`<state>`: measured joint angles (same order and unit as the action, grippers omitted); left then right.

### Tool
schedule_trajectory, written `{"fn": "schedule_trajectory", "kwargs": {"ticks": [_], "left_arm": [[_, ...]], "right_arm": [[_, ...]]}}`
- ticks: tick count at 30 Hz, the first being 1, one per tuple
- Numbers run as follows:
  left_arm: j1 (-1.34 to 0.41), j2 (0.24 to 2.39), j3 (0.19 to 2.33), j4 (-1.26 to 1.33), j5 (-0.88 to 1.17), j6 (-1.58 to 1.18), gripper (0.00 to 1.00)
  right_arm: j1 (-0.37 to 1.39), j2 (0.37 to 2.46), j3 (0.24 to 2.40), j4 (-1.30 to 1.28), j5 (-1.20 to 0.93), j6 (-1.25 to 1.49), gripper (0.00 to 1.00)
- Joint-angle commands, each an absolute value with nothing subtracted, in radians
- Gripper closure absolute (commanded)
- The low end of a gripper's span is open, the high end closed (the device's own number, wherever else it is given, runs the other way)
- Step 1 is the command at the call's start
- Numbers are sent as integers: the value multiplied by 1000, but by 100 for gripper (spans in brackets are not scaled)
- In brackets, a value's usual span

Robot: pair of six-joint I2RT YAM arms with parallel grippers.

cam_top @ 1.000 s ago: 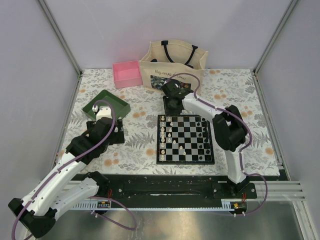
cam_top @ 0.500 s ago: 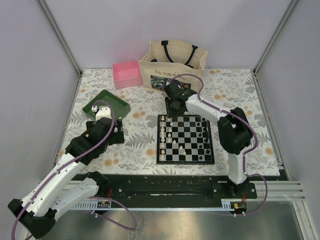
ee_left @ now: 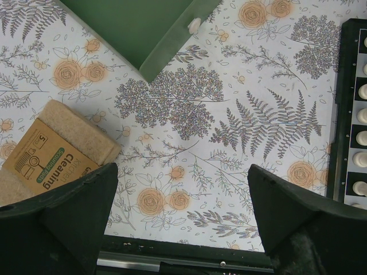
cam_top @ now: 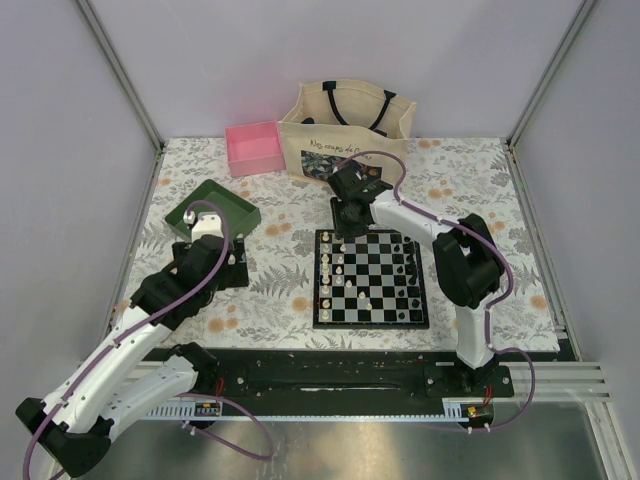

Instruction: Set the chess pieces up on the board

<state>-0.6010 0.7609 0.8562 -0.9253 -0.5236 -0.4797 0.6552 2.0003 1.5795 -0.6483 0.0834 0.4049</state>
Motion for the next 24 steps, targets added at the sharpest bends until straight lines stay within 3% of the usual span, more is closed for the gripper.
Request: {"fn": "schedule_trajectory", "kwargs": {"ticks": [1,12,24], "left_arm": [[-597,756,879,-902,-540,-485,1],[-597,761,879,-900,-540,-486,1],[-595,759,879,-900,-540,-486,1]], "right_arm": [[667,2016,1574,-650,61,419,60],[678,2034,1566,-657,51,417,60],[681,2046,1580,-669,71,417,71]]}}
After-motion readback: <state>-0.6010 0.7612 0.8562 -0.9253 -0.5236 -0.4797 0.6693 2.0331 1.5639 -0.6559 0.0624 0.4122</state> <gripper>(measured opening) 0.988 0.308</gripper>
